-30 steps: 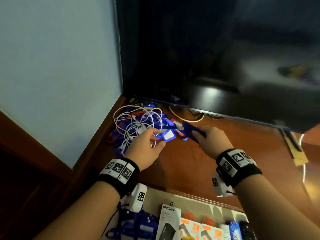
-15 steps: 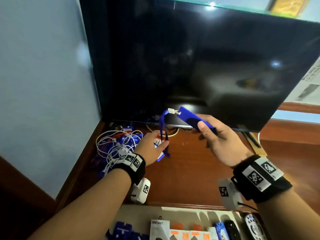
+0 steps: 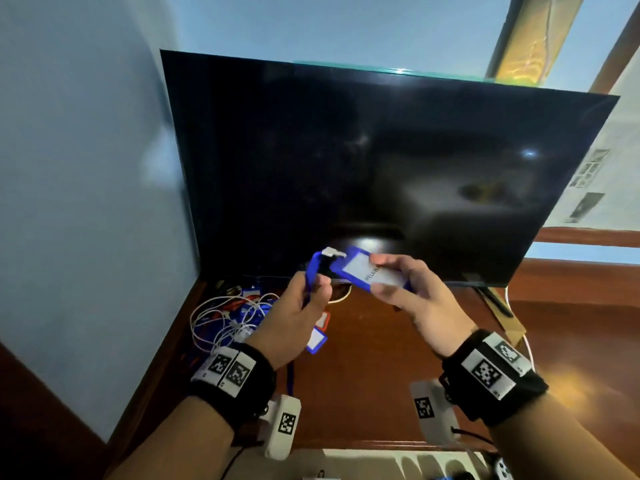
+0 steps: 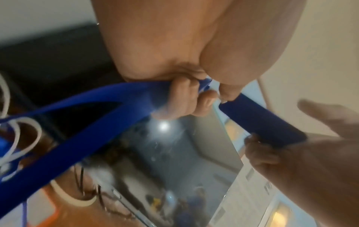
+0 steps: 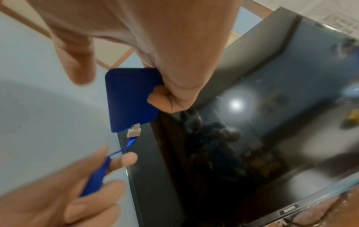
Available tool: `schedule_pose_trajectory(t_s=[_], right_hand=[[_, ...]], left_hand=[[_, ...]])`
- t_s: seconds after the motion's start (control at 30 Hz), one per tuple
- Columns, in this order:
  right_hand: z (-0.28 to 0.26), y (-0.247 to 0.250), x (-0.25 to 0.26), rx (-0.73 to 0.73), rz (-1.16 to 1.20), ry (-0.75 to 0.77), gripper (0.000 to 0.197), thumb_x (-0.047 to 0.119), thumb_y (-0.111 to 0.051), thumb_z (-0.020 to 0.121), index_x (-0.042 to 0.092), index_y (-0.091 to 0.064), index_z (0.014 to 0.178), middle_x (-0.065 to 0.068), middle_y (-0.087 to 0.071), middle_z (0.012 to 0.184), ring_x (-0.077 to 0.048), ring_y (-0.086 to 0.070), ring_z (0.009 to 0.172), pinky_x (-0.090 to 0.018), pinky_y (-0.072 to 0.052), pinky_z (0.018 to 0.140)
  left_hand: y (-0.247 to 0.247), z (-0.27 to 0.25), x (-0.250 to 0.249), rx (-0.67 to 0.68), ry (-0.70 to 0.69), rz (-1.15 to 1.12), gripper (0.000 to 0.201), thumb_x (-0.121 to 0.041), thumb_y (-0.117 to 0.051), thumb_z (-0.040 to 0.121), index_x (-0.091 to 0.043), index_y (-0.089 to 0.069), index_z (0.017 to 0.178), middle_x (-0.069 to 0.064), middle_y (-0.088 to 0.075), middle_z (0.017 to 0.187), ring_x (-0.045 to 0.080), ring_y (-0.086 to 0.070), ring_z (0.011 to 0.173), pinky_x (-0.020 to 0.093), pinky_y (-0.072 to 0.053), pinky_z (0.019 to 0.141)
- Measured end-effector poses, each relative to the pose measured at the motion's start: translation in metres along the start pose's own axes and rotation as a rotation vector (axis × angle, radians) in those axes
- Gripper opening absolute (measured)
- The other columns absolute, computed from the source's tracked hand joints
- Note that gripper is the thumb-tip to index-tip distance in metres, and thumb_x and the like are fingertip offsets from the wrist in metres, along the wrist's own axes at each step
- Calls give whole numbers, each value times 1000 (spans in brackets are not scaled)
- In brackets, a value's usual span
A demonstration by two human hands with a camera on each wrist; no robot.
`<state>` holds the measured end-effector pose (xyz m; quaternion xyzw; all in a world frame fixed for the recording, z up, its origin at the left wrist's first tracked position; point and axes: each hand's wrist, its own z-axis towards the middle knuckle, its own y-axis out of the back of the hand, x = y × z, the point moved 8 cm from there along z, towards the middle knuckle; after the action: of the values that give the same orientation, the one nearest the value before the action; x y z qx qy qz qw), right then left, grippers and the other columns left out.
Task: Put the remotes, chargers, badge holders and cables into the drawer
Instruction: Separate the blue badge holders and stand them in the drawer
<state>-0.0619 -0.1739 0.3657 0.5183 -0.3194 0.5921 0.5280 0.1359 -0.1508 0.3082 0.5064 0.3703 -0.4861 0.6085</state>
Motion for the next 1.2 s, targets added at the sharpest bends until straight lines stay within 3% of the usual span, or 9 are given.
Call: schedule_pose_trajectory(t_s=[0.07, 0.1, 0.17, 0.27, 0.47, 0.6, 0.8, 1.0, 1.2], right_hand=[[1, -4, -4, -4, -22, -1, 40, 23, -79, 88, 16, -64, 124, 2, -66, 121, -4, -63, 95, -16, -50, 75], [3, -6, -3, -5, -47, 23, 30, 16, -73, 94, 18, -65, 123, -1, -67, 118, -7, -64, 95, -18, -51, 76], [7, -7, 2, -27, -99, 105, 28, 4, -62, 100, 22, -66, 121, -5, -70, 112, -14, -65, 94, -27, -53, 80], [16, -2, 12, -103, -148, 187, 34, 6, -65, 99, 25, -62, 127, -2, -70, 113, -14, -68, 100, -38, -58, 86], [23, -6, 16, -222, -384, 186, 37, 12, -74, 92, 23, -59, 124, 20, -61, 105, 20, -59, 93, 0, -45, 75], [21, -18, 0, -194, -448, 166, 32, 12, -75, 90, 27, -60, 114, 13, -65, 101, 7, -63, 90, -1, -45, 73], [6, -52, -24, 1, -492, 82, 21, 21, -75, 91, 34, -64, 102, 17, -70, 90, 8, -65, 83, -9, -50, 70], [-22, -88, -14, 263, -321, 127, 28, 10, -81, 85, 30, -70, 101, 12, -75, 94, -5, -72, 84, -26, -60, 76], [-26, -65, 22, 131, 104, 186, 17, 5, -79, 81, 12, -70, 93, 0, -74, 82, -8, -66, 73, -22, -54, 68]], left_hand=[[11, -8, -4, 25, -27, 117, 36, -67, -41, 101, -34, -53, 107, 15, -66, 84, 37, -66, 74, 54, -54, 65], [17, -11, -5, 40, -26, 192, 42, -70, -38, 99, -31, -53, 105, 12, -66, 80, 32, -68, 71, 52, -54, 62], [30, -18, -8, 74, -13, 359, 48, -70, -33, 95, -28, -56, 101, -3, -65, 70, 7, -63, 58, 33, -49, 52], [47, -27, -11, 114, 3, 602, 47, -63, -30, 100, -25, -59, 101, -5, -59, 64, 2, -55, 55, 19, -39, 52], [62, -49, -24, 246, -42, 918, 44, -62, -29, 105, -29, -53, 88, -5, -59, 74, 9, -57, 67, 35, -52, 69], [60, -57, -65, 266, -239, 1015, 49, -66, -26, 103, -33, -48, 74, -10, -51, 68, 3, -53, 67, 20, -38, 59], [74, -39, -137, 114, -559, 879, 25, -46, -59, 101, -27, -72, 95, -11, -61, 79, 7, -59, 74, 28, -49, 67], [83, 16, -126, 72, -351, 702, 15, -43, -63, 100, -31, -68, 92, -4, -59, 69, 12, -59, 70, 31, -51, 70], [72, 38, -54, 115, -121, 556, 15, -36, -71, 96, -32, -70, 81, 0, -69, 75, 9, -63, 68, 37, -52, 71]])
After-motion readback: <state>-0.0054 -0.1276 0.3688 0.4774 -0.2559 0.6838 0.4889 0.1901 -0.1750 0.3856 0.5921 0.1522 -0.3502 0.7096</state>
